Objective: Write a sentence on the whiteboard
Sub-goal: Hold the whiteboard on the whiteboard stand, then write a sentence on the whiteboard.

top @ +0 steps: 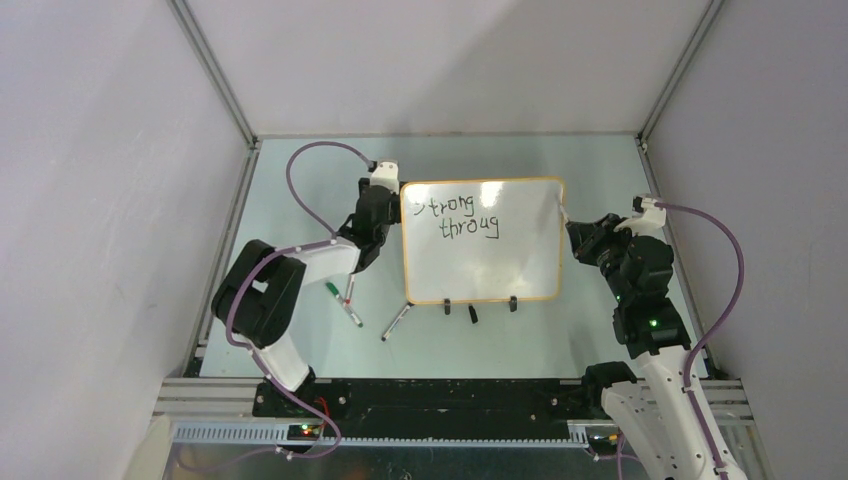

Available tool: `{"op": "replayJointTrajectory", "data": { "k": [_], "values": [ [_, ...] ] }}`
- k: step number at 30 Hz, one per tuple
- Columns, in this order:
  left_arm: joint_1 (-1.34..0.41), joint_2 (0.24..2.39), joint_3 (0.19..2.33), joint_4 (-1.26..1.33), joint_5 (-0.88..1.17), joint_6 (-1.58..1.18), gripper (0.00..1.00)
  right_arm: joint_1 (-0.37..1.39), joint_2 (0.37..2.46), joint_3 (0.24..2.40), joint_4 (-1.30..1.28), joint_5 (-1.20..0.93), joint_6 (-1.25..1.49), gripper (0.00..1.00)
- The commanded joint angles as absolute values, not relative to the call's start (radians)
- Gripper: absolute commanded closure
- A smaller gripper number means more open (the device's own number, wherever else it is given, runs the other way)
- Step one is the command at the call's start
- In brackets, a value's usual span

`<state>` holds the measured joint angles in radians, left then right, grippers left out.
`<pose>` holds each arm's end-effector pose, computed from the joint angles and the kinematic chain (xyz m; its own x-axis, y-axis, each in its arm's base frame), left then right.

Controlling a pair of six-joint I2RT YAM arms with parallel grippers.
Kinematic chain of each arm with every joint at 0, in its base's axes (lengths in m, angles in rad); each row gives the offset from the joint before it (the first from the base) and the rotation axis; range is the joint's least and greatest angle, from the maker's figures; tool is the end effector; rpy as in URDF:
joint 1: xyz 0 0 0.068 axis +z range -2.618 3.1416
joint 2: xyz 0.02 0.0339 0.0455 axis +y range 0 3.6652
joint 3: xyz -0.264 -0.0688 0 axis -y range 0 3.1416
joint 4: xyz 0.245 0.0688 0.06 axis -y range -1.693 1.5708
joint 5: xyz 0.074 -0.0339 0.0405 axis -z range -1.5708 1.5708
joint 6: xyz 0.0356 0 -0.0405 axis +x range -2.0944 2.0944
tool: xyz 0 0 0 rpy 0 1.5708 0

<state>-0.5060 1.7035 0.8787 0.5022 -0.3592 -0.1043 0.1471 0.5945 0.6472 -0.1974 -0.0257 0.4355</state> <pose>0.3271 -0.1670 0.2019 -0.2927 0.0507 -0.9549 0.1324 0.9911 0.0121 0.1495 0.0231 0.3184 -0.2018 0.3964 -0.8956 -0.0955 0.9021 0.4208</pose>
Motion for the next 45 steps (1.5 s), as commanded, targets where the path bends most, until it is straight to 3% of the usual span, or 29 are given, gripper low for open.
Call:
{"op": "replayJointTrajectory", "data": {
  "k": [1,20,34,45],
  "values": [
    [-0.518,1.650,0.870,0.571,-0.350,-0.079,0.33,0.152,0.591,0.647,-0.171,-0.008,0.428,1.00],
    [-0.519,1.674,0.916,0.515,-0.364,-0.082,0.31,0.264,0.646,0.647,-0.128,0.000,0.378,1.00],
    [-0.520,1.681,0.929,0.501,-0.364,-0.083,0.29,0.566,0.767,0.647,-0.044,0.275,0.243,1.00],
    [-0.519,1.700,0.965,0.455,-0.376,-0.090,0.29,0.600,0.864,0.706,-0.060,0.289,0.237,1.00]
  ]
}}
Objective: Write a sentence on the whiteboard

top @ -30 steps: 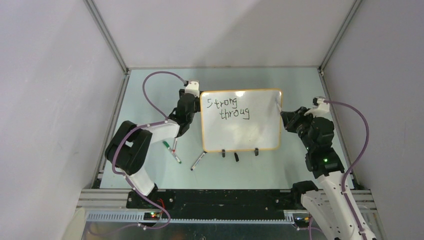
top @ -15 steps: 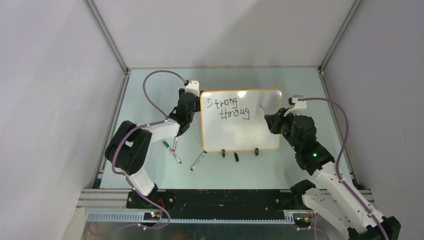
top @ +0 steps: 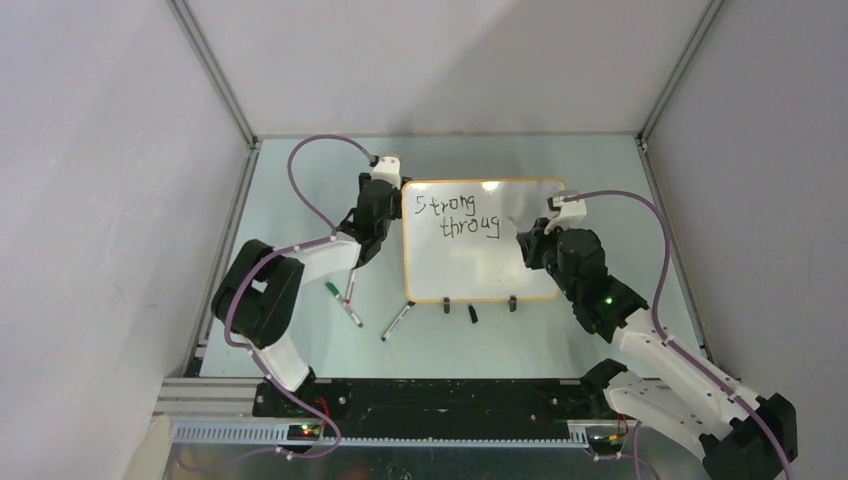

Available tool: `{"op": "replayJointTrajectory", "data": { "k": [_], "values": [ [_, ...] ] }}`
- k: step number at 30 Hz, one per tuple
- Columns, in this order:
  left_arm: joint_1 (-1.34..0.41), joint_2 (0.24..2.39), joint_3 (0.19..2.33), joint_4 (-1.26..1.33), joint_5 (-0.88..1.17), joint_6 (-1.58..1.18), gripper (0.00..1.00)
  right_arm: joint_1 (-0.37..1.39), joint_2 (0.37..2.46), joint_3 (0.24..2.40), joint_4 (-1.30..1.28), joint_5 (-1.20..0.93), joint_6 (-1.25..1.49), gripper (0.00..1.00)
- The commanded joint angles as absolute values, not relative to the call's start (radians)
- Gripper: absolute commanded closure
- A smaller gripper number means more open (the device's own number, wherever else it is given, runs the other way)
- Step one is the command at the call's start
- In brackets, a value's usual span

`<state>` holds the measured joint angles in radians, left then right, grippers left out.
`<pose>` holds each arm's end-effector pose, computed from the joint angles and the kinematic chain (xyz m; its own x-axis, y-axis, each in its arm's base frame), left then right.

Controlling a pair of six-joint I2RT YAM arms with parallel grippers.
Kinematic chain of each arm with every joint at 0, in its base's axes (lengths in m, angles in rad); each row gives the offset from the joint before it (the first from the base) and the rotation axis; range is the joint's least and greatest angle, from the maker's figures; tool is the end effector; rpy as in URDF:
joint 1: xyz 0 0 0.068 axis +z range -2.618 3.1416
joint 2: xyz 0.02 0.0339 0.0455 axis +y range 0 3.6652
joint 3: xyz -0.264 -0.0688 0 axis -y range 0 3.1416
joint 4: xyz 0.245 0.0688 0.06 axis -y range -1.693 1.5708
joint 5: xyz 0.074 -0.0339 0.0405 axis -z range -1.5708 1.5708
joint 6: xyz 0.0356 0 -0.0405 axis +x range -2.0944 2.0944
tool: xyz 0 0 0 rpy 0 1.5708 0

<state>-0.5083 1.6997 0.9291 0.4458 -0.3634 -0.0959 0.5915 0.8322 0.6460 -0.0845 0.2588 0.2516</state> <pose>0.3322 -0.1706 0.2135 -0.2929 0.0607 -0.9542 0.1332 0.9908 0.0222 0.1699 0.1032 0.2933 -0.2982 0.0896 -0.9503 -0.2685 0.9475 0.1736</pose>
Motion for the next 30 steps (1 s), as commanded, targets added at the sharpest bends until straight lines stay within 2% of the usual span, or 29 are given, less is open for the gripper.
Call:
{"op": "replayJointTrajectory", "data": {
  "k": [1,30],
  "values": [
    [-0.520,1.701,0.966,0.454,-0.376,-0.090,0.29,0.601,0.879,0.711,-0.065,0.291,0.237,1.00],
    [-0.520,1.706,0.975,0.442,-0.381,-0.092,0.29,0.607,0.991,0.816,-0.097,0.289,0.235,1.00]
  ]
}}
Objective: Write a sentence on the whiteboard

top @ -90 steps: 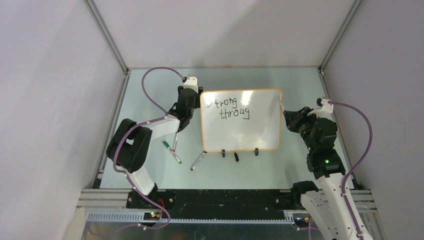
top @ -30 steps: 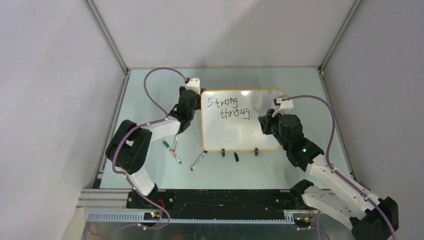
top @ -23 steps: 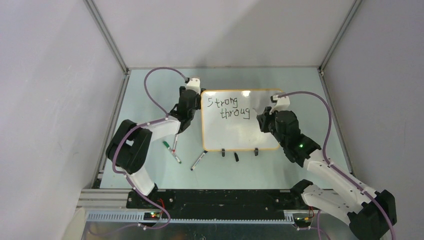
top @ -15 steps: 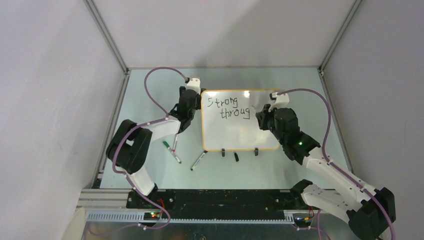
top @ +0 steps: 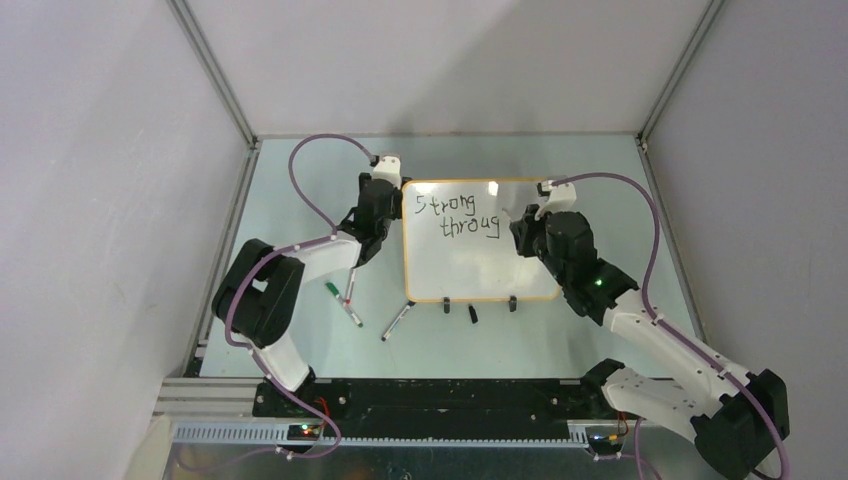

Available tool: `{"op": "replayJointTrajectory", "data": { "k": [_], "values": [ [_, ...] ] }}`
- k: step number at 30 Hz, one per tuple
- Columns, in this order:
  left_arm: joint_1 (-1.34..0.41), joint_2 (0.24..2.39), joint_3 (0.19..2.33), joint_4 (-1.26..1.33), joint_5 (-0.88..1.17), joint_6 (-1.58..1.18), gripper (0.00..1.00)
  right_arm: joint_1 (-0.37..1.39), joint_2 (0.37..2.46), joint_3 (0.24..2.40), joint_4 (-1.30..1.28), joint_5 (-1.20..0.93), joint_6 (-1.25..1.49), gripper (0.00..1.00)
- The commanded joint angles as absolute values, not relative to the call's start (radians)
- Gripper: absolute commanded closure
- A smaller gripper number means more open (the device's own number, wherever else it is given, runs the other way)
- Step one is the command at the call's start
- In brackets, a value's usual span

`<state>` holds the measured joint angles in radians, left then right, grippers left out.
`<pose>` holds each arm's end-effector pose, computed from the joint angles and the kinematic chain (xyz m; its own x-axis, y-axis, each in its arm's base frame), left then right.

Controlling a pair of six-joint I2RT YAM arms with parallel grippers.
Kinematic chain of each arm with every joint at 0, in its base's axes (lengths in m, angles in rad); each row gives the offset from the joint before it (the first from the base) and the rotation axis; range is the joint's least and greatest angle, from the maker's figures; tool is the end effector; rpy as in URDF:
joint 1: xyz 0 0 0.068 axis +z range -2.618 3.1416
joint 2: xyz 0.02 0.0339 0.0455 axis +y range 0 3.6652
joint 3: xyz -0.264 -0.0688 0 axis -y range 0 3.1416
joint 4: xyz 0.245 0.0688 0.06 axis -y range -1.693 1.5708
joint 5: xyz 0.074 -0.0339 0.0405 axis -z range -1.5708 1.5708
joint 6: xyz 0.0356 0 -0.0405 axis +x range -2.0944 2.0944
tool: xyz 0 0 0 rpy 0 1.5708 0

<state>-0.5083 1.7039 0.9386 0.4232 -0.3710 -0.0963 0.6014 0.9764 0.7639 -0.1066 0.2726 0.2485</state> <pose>0.3332 -0.1709 0.2128 -0.3066 0.0682 -0.9494 0.1263 0.9915 0.0305 0.1927 0.1206 0.3052 -0.3329 0.0588 -0.9411 -0.2602 0.9536 0.1517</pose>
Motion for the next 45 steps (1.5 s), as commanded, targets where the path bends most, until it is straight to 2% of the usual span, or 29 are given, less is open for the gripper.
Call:
{"op": "replayJointTrajectory", "data": {
  "k": [1,45],
  "values": [
    [-0.520,1.705,0.974,0.442,-0.381,-0.092,0.29,0.608,0.995,0.817,-0.097,0.288,0.235,1.00],
    [-0.520,1.701,0.968,0.450,-0.381,-0.092,0.28,0.609,1.023,0.834,-0.209,0.339,0.257,1.00]
  ]
}}
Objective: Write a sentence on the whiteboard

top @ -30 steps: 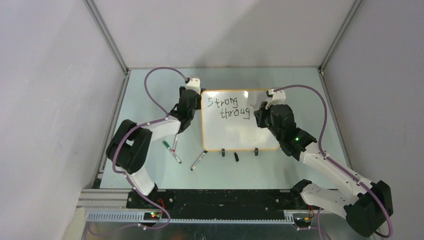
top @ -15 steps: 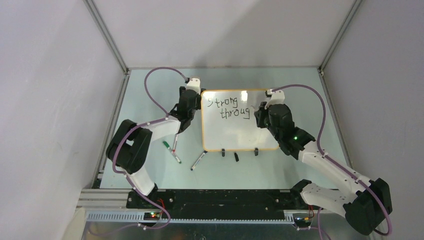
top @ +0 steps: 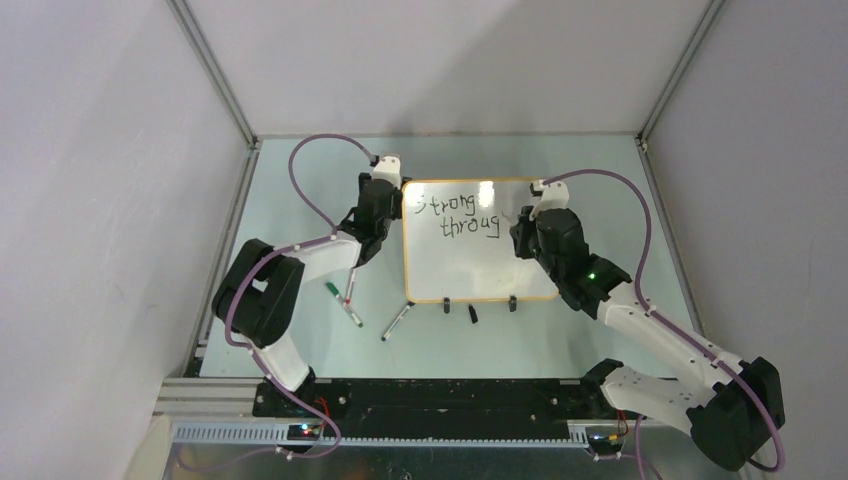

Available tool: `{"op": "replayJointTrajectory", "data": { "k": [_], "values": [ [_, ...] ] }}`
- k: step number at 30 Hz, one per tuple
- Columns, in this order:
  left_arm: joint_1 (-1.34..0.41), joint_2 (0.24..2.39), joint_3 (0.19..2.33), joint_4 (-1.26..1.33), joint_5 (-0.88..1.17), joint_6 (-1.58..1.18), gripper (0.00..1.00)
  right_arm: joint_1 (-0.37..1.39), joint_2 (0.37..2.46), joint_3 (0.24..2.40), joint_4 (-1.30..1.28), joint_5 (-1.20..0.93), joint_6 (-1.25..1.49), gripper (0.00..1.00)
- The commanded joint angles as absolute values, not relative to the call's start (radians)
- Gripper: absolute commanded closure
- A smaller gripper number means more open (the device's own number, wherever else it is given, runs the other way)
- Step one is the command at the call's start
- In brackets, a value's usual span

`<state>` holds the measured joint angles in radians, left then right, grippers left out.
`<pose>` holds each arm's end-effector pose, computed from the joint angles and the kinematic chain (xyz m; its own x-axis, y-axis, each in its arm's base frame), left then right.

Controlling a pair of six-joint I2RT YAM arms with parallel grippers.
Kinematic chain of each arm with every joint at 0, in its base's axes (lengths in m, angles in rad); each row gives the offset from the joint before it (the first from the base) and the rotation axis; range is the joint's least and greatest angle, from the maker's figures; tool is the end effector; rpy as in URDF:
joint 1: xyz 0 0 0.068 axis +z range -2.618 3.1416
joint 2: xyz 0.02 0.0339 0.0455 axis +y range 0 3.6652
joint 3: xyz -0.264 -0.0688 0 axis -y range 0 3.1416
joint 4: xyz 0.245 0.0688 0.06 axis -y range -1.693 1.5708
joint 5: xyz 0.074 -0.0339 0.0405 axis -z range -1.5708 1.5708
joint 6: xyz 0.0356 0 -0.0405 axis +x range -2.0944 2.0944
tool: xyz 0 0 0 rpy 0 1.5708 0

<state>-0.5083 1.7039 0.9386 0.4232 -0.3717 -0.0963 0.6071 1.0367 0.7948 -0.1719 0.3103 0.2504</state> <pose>0.3332 -0.1708 0.2128 -0.3066 0.0682 -0.9494 0.1257 0.9916 0.0307 0.2006 0.1261 0.2969 -0.3977 0.0111 -0.9175 -0.2220 0.9691 0.1079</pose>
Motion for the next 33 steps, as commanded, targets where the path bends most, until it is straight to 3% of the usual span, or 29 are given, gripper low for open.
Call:
{"op": "replayJointTrajectory", "data": {
  "k": [1,33],
  "values": [
    [-0.521,1.702,0.968,0.450,-0.381,-0.092,0.28,0.610,1.022,0.834,-0.213,0.339,0.258,1.00],
    [-0.520,1.702,0.967,0.450,-0.381,-0.092,0.28,0.610,1.040,0.854,-0.222,0.330,0.247,1.00]
  ]
}}
